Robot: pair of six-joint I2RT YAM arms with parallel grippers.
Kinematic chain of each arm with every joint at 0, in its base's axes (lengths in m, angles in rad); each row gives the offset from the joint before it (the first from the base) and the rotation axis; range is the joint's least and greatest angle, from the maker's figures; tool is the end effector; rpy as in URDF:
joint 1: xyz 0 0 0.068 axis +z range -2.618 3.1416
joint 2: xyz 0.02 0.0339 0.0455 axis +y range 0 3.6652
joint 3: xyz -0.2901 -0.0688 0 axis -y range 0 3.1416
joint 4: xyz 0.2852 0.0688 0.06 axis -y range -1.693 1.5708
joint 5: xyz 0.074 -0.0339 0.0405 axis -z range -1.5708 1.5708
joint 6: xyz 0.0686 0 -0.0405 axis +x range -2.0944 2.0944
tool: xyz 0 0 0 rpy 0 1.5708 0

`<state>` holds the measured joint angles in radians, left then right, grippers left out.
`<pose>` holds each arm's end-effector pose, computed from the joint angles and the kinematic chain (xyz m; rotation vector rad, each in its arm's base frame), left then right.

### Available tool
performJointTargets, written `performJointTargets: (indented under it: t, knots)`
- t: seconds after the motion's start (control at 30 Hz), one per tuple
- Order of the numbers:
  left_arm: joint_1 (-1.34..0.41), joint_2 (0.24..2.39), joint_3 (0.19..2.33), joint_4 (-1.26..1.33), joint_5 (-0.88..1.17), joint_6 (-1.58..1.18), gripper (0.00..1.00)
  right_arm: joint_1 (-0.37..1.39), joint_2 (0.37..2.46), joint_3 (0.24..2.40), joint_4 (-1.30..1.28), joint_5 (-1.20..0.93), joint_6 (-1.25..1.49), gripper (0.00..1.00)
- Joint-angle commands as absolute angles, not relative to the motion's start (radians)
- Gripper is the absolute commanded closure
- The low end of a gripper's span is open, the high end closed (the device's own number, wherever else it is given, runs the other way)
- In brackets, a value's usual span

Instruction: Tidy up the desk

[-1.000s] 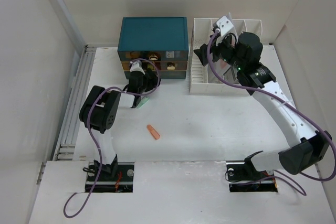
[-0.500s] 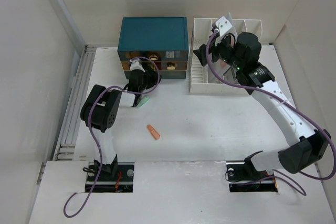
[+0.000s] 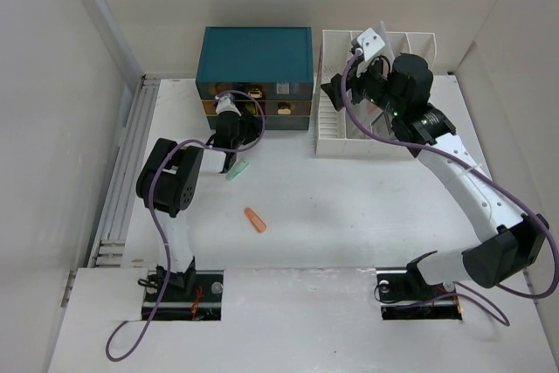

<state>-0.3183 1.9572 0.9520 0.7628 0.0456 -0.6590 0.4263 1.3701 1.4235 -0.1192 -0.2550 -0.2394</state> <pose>0.4465 -0.1504 0.1394 -0.2848 1.8532 -0.7267 0.3423 0.1745 0.4637 -0.7194 1.4805 0.3514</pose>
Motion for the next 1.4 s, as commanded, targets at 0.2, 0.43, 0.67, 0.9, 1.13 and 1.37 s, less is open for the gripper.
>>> performJointTargets:
  t: [0.2,0.43,0.67,0.9,1.13,1.37]
  knots:
    - [-0.311,1.910,0.889,0.840,0.086,-0.718,0.68,0.426,1.367,1.425,-0.066,-0.276,-0.235,0.07]
    - [-0.321,1.800,0.663,0.972,0.097,-0.756,0.68,0.426,1.367,1.425,-0.066,-0.295,-0.235,0.07]
    - [-0.339,1.697,0.511,1.043,0.054,-0.741,0.64,0.426,1.376,1.425,-0.066,-0.305,-0.235,0.07]
    - [-0.376,1.637,0.535,0.916,0.031,-0.758,0.61,0.426,1.376,1.425,-0.066,-0.314,-0.235,0.07]
    - [-0.396,1.606,0.476,0.925,0.041,-0.795,0.62,0.426,1.385,1.425,-0.066,-0.324,-0.235,0.07]
    - [-0.396,1.586,0.466,0.914,0.031,-0.795,0.62,0.426,1.385,1.425,-0.066,-0.324,-0.225,0.07]
